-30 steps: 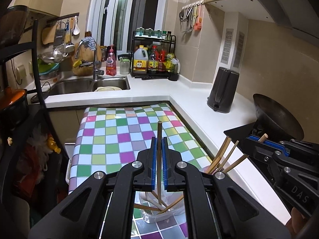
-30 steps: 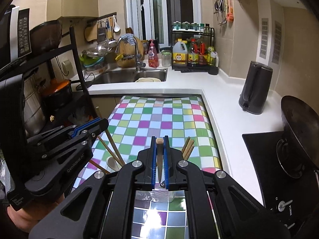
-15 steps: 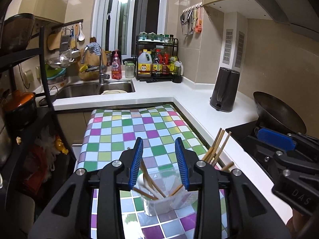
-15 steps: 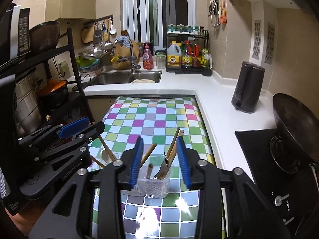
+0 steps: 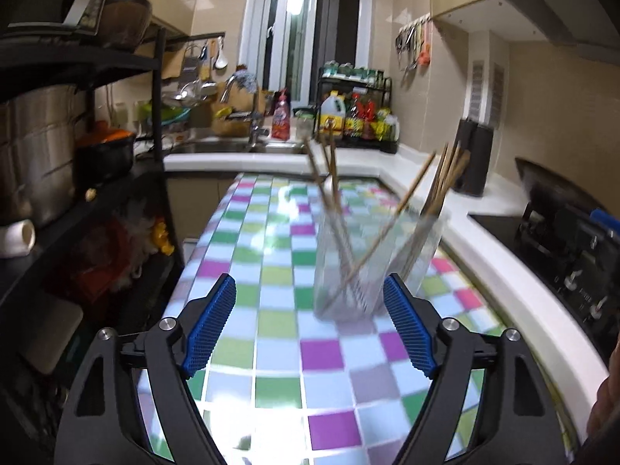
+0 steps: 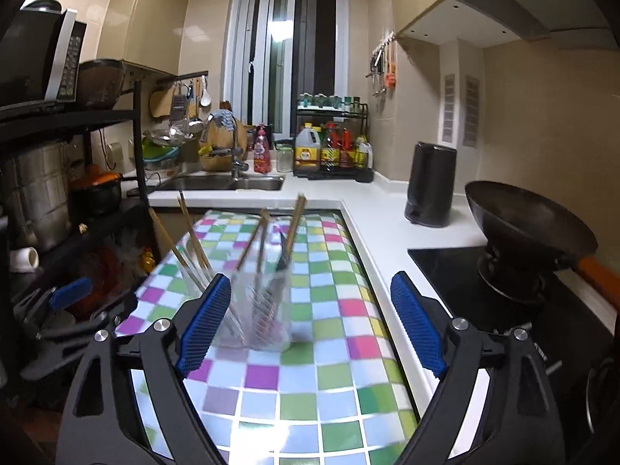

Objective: Organize utensils

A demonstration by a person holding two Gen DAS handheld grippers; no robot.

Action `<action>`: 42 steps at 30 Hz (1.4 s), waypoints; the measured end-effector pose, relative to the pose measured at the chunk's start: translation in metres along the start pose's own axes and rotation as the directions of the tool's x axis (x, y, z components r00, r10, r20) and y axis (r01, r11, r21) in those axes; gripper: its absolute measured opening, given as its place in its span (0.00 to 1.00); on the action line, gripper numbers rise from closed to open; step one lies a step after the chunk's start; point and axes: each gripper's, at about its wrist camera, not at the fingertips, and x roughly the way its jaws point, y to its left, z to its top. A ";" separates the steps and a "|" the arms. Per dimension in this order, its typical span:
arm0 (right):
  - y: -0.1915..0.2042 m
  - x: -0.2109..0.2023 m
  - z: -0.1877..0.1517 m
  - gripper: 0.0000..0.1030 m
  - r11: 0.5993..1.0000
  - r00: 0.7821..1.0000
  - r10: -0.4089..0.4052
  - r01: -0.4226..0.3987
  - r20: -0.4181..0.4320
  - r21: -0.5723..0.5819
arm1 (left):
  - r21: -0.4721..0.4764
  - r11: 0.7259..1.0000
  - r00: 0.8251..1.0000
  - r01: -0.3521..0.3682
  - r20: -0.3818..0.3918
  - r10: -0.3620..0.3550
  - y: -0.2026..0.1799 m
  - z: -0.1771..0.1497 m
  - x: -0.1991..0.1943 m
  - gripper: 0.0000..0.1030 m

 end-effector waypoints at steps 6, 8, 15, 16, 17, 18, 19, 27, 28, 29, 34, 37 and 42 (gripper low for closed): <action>-0.008 0.017 -0.039 0.81 1.000 1.000 -0.018 0.018 -0.011 -0.003 | 0.045 0.999 1.000 -0.002 -0.013 0.003 -0.009 -0.027 -0.003 0.84; -0.008 0.019 -0.050 0.81 1.000 1.000 -0.022 0.022 -0.012 -0.001 | 0.053 0.999 1.000 0.003 -0.002 -0.003 -0.012 -0.030 -0.004 0.87; -0.012 0.029 -0.068 0.81 1.000 0.998 -0.023 0.023 -0.066 0.004 | -0.005 1.000 1.000 -0.016 -0.001 0.016 -0.011 -0.041 -0.005 0.92; -0.011 0.031 -0.069 0.81 1.000 0.997 -0.028 0.028 -0.073 0.002 | -0.005 1.000 1.000 -0.024 -0.003 0.024 -0.012 -0.042 -0.006 0.92; -0.012 0.032 -0.070 0.81 1.000 0.997 -0.024 0.025 -0.078 0.006 | -0.001 0.999 0.999 -0.033 -0.002 0.033 -0.011 -0.042 -0.006 0.92; -0.013 0.033 -0.070 0.81 1.000 0.996 -0.018 0.019 -0.083 0.011 | 0.002 0.999 0.999 -0.042 -0.001 0.042 -0.010 -0.042 -0.007 0.92; -0.013 0.034 -0.071 0.81 1.000 0.996 -0.016 0.017 -0.089 0.010 | 0.003 0.999 0.999 -0.044 0.001 0.044 -0.010 -0.042 -0.008 0.92; -0.013 0.042 -0.076 0.82 1.000 0.991 0.010 -0.006 -0.132 0.027 | 0.014 0.999 0.999 -0.048 -0.011 0.048 -0.005 -0.041 -0.009 0.91; -0.013 0.043 -0.077 0.82 1.000 0.991 0.009 -0.005 -0.135 0.030 | 0.016 0.999 0.999 -0.047 -0.009 0.047 -0.004 -0.041 -0.011 0.91; -0.014 0.045 -0.078 0.82 0.999 0.990 0.009 -0.004 -0.143 0.034 | 0.017 0.999 0.999 -0.047 -0.006 0.047 -0.005 -0.041 -0.013 0.91; -0.017 0.046 -0.078 0.82 0.999 0.988 0.011 -0.004 -0.151 0.049 | 0.028 0.999 0.999 -0.043 -0.015 0.043 -0.007 -0.039 -0.017 0.91; -0.016 0.046 -0.079 0.82 0.999 0.988 0.010 -0.004 -0.152 0.041 | 0.030 0.999 0.999 -0.036 -0.004 0.036 -0.010 -0.038 -0.019 0.91; -0.016 0.046 -0.079 0.82 0.999 0.988 0.011 -0.005 -0.151 0.043 | 0.034 0.999 1.000 -0.023 -0.020 0.023 -0.015 -0.040 -0.019 0.91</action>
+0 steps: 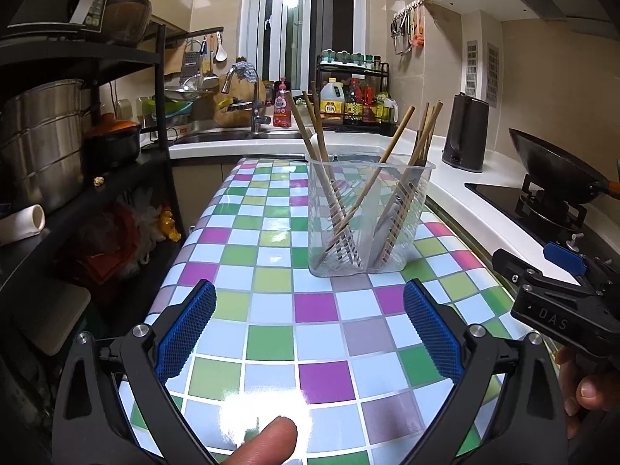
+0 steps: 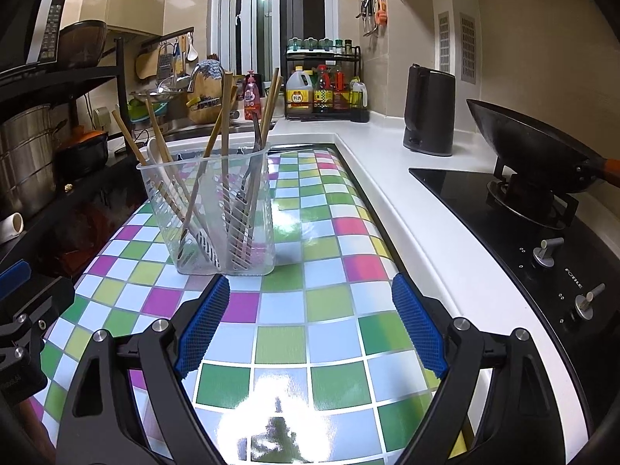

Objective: Organize utensils

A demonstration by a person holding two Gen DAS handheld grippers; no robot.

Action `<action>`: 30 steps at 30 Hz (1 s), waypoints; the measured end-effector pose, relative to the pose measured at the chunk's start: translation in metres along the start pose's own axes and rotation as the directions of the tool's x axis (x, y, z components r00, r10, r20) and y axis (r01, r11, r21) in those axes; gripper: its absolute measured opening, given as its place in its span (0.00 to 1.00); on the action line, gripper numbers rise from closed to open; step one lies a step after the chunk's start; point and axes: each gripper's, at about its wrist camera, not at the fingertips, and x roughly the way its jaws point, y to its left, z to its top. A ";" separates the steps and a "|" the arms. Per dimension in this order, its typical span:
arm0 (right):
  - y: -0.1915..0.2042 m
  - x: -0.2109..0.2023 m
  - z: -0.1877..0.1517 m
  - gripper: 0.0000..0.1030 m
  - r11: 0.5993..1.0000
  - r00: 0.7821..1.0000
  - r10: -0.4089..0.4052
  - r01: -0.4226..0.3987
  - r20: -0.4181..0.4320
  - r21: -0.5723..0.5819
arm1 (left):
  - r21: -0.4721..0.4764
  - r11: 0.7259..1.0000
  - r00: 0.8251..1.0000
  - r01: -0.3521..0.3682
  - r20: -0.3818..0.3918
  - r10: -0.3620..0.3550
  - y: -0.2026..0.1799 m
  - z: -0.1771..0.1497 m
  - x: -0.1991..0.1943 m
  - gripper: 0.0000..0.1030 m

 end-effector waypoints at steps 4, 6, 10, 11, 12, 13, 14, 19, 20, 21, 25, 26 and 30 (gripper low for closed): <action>0.000 0.000 0.000 0.82 1.000 1.000 0.000 0.000 0.001 0.003 | -0.008 1.000 1.000 0.002 -0.005 -0.002 -0.002 0.001 -0.001 0.91; 0.000 0.000 0.000 0.82 1.000 1.000 0.000 0.000 0.000 0.003 | -0.008 1.000 1.000 0.000 -0.008 0.000 -0.003 0.000 -0.001 0.91; 0.000 0.000 0.000 0.82 1.000 1.000 0.000 0.000 0.003 0.000 | -0.009 1.000 1.000 -0.002 -0.006 0.002 -0.003 0.001 -0.003 0.91; 0.000 0.000 0.000 0.82 1.000 1.000 0.000 0.000 0.005 -0.001 | -0.010 1.000 1.000 -0.001 -0.004 0.001 -0.003 0.001 -0.003 0.91; 0.000 -0.001 0.000 0.82 1.000 1.000 0.000 0.000 0.006 -0.001 | -0.009 1.000 1.000 -0.002 -0.002 0.002 -0.003 0.000 -0.004 0.91; 0.000 -0.001 0.000 0.82 1.000 1.000 0.000 0.000 0.005 0.000 | -0.008 1.000 1.000 -0.003 -0.002 0.003 -0.004 0.000 -0.004 0.91; 0.000 0.000 0.000 0.82 1.000 1.000 0.000 0.000 0.005 0.001 | -0.009 1.000 1.000 -0.002 -0.003 0.002 -0.004 0.000 -0.004 0.91; 0.000 0.000 0.000 0.82 1.000 1.000 0.000 0.000 0.004 -0.003 | -0.012 1.000 1.000 -0.001 -0.008 0.001 -0.004 -0.001 -0.004 0.91; 0.000 0.000 0.000 0.82 1.000 1.000 0.000 0.000 0.004 -0.004 | -0.012 1.000 1.000 -0.001 -0.011 0.001 -0.004 -0.001 -0.004 0.91; 0.000 -0.001 0.000 0.82 1.000 1.000 -0.001 0.001 0.005 -0.004 | -0.012 1.000 1.000 0.000 -0.012 0.000 -0.004 -0.001 -0.004 0.92; 0.000 0.000 -0.001 0.82 1.000 1.000 -0.002 0.002 0.005 -0.002 | -0.011 1.000 1.000 0.001 -0.007 -0.001 -0.005 -0.001 -0.005 0.92; 0.000 0.000 0.000 0.82 1.000 1.000 0.000 0.000 0.005 -0.002 | -0.013 1.000 1.000 0.001 -0.008 -0.001 -0.005 -0.001 -0.005 0.92; 0.000 0.000 -0.001 0.82 1.000 1.000 -0.001 0.001 0.005 -0.004 | -0.012 1.000 1.000 -0.001 -0.010 0.001 -0.005 -0.001 -0.005 0.92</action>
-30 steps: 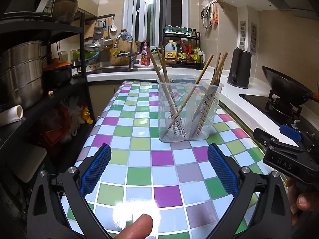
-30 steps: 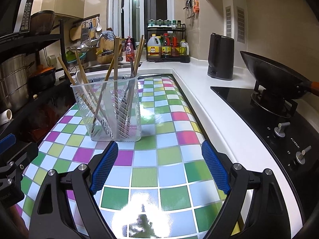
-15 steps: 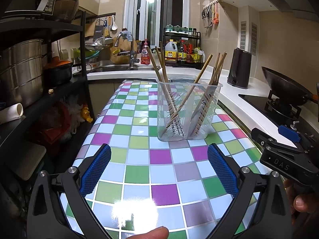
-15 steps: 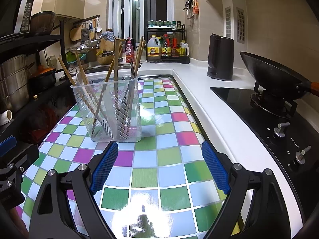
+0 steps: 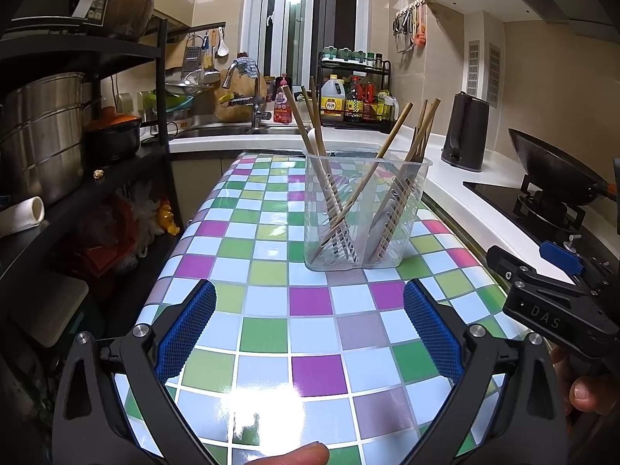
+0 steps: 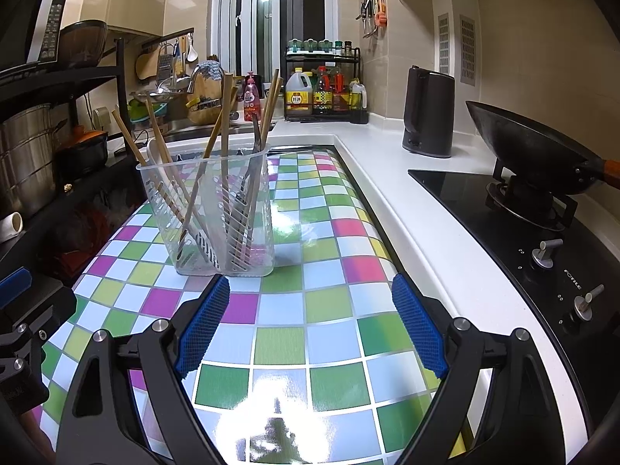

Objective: Organize utensils

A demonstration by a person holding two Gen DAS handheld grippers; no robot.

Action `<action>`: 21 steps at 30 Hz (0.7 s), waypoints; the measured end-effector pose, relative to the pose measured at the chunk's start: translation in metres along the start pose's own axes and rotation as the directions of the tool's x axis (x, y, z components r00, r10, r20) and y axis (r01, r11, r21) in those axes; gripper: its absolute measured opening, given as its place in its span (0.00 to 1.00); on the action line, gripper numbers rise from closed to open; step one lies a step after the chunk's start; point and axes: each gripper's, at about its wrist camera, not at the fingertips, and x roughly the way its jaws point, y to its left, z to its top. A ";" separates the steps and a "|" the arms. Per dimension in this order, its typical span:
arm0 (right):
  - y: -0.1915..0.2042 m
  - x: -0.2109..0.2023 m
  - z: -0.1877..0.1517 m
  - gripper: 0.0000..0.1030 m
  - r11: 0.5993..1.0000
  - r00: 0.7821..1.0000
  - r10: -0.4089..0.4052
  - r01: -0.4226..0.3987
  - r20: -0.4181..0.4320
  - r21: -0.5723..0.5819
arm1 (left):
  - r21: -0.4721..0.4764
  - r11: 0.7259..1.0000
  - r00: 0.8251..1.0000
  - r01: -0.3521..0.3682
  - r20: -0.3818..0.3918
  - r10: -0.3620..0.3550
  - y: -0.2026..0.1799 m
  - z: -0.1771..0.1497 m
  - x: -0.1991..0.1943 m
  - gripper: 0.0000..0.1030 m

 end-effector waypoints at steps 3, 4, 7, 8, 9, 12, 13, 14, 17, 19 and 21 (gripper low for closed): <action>0.000 0.000 0.000 0.82 1.000 1.000 0.000 0.000 0.001 0.000 | 0.000 1.000 1.000 0.001 -0.002 -0.001 0.000 0.000 0.000 0.92; 0.000 0.000 0.000 0.82 1.000 1.000 -0.001 0.001 0.000 0.000 | 0.000 1.000 1.000 0.001 -0.002 -0.001 0.000 0.000 0.001 0.92; 0.000 0.000 0.000 0.83 1.000 1.000 0.000 0.000 0.000 0.001 | 0.002 1.000 1.000 0.003 -0.006 -0.003 -0.001 -0.001 0.001 0.92; 0.000 0.000 0.000 0.83 1.000 1.000 -0.001 0.001 0.000 0.000 | 0.003 1.000 1.000 0.003 -0.005 -0.003 -0.001 -0.001 0.001 0.92; 0.000 0.000 0.000 0.83 1.000 1.000 -0.001 0.001 0.000 0.000 | 0.005 1.000 1.000 0.002 -0.003 -0.002 -0.001 -0.001 0.001 0.92; 0.000 0.000 0.000 0.83 1.000 1.000 0.000 0.000 0.000 0.001 | 0.004 1.000 1.000 0.002 -0.001 -0.002 -0.001 -0.002 0.002 0.92; 0.000 0.000 0.000 0.83 1.000 1.000 0.000 0.000 0.000 0.001 | 0.004 1.000 1.000 0.001 0.000 -0.001 -0.001 -0.002 0.001 0.92; 0.000 0.000 0.000 0.83 1.000 1.000 0.000 0.000 0.000 0.002 | 0.005 1.000 1.000 0.002 0.002 -0.002 -0.001 -0.002 0.001 0.92; 0.000 0.000 0.000 0.83 1.000 1.000 0.000 0.000 0.000 0.001 | 0.006 1.000 1.000 0.005 0.000 -0.005 -0.002 -0.003 0.002 0.92; 0.000 0.000 0.000 0.83 1.000 1.000 0.000 0.000 0.000 -0.001 | 0.007 1.000 1.000 -0.001 -0.005 0.001 -0.003 -0.003 0.003 0.92; 0.000 0.000 0.000 0.83 1.000 1.000 0.000 0.000 0.000 0.000 | 0.005 1.000 1.000 -0.001 -0.010 0.001 -0.003 -0.003 0.003 0.92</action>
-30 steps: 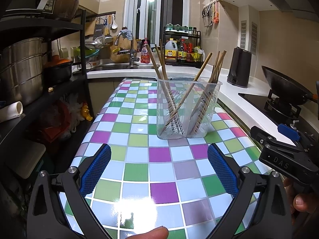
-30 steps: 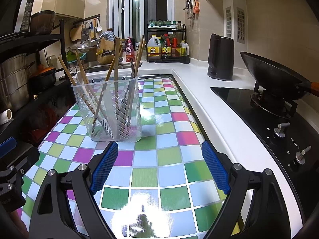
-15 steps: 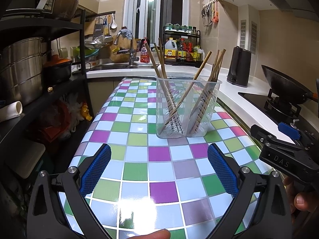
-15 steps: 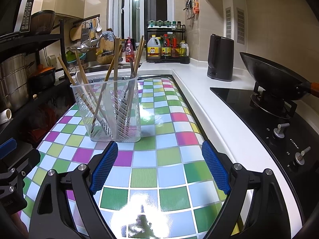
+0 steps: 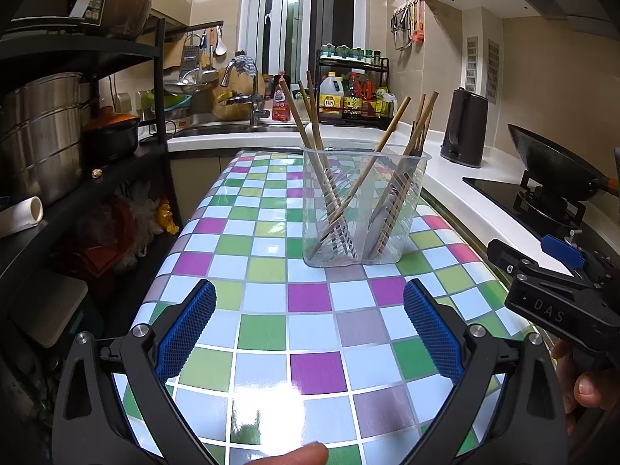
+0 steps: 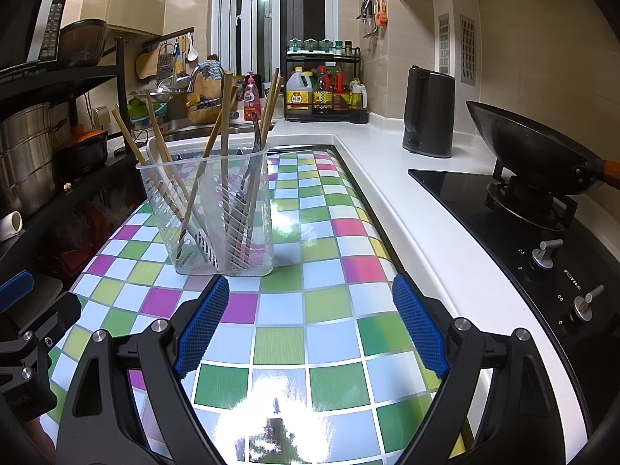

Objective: Organize utensils

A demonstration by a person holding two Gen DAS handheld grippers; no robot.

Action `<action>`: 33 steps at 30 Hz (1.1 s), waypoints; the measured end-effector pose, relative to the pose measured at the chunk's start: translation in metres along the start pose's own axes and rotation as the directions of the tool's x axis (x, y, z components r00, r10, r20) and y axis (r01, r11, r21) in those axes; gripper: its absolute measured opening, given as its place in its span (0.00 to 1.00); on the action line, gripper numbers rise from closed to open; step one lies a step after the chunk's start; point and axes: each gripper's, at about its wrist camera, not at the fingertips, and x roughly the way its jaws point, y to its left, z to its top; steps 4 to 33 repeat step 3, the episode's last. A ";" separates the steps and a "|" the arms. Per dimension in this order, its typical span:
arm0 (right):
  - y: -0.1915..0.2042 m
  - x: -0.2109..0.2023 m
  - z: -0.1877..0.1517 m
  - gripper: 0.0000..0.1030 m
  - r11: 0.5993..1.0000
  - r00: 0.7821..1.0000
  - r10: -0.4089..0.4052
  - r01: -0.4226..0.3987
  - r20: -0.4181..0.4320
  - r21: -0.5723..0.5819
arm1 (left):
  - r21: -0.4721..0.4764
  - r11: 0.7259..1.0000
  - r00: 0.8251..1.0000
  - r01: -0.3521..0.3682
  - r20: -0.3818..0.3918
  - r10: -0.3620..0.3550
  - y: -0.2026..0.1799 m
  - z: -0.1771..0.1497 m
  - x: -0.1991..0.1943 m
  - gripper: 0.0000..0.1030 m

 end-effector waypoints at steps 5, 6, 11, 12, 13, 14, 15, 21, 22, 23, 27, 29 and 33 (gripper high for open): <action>0.000 0.000 0.000 0.83 1.000 1.000 0.000 0.000 0.000 0.000 | 0.000 1.000 1.000 0.000 -0.002 0.000 0.000 0.000 0.001 0.92; 0.000 0.000 0.000 0.83 1.000 1.000 0.000 0.000 0.000 0.000 | 0.000 1.000 1.000 0.000 -0.002 0.000 0.000 0.000 0.001 0.92; 0.000 0.000 0.000 0.83 1.000 1.000 0.000 0.000 0.000 0.000 | 0.000 1.000 1.000 0.000 -0.002 0.000 0.000 0.000 0.001 0.92; 0.000 0.000 0.000 0.83 1.000 1.000 0.000 0.000 0.000 0.000 | 0.000 1.000 1.000 0.000 -0.002 0.000 0.000 0.000 0.001 0.92; 0.000 0.000 0.000 0.83 1.000 1.000 0.000 0.000 0.000 0.000 | 0.000 1.000 1.000 0.000 -0.002 0.000 0.000 0.000 0.001 0.92; 0.000 0.000 0.000 0.83 1.000 1.000 0.000 0.000 0.000 0.000 | 0.000 1.000 1.000 0.000 -0.002 0.000 0.000 0.000 0.001 0.92; 0.000 0.000 0.000 0.83 1.000 1.000 0.000 0.000 0.000 0.000 | 0.000 1.000 1.000 0.000 -0.002 0.000 0.000 0.000 0.001 0.92; 0.000 0.000 0.000 0.83 1.000 1.000 0.000 0.000 0.000 0.000 | 0.000 1.000 1.000 0.000 -0.002 0.000 0.000 0.000 0.001 0.92; 0.000 0.000 0.000 0.83 1.000 1.000 0.000 0.000 0.000 0.000 | 0.000 1.000 1.000 0.000 -0.002 0.000 0.000 0.000 0.001 0.92; 0.000 0.000 0.000 0.83 1.000 1.000 0.000 0.000 0.000 0.000 | 0.000 1.000 1.000 0.000 -0.002 0.000 0.000 0.000 0.001 0.92; 0.000 0.000 0.000 0.83 1.000 1.000 0.000 0.000 0.000 0.000 | 0.000 1.000 1.000 0.000 -0.002 0.000 0.000 0.000 0.001 0.92; 0.000 0.000 0.000 0.83 1.000 1.000 0.000 0.000 0.000 0.000 | 0.000 1.000 1.000 0.000 -0.002 0.000 0.000 0.000 0.001 0.92; 0.000 0.000 0.000 0.83 1.000 1.000 0.000 0.000 0.000 0.000 | 0.000 1.000 1.000 0.000 -0.002 0.000 0.000 0.000 0.001 0.92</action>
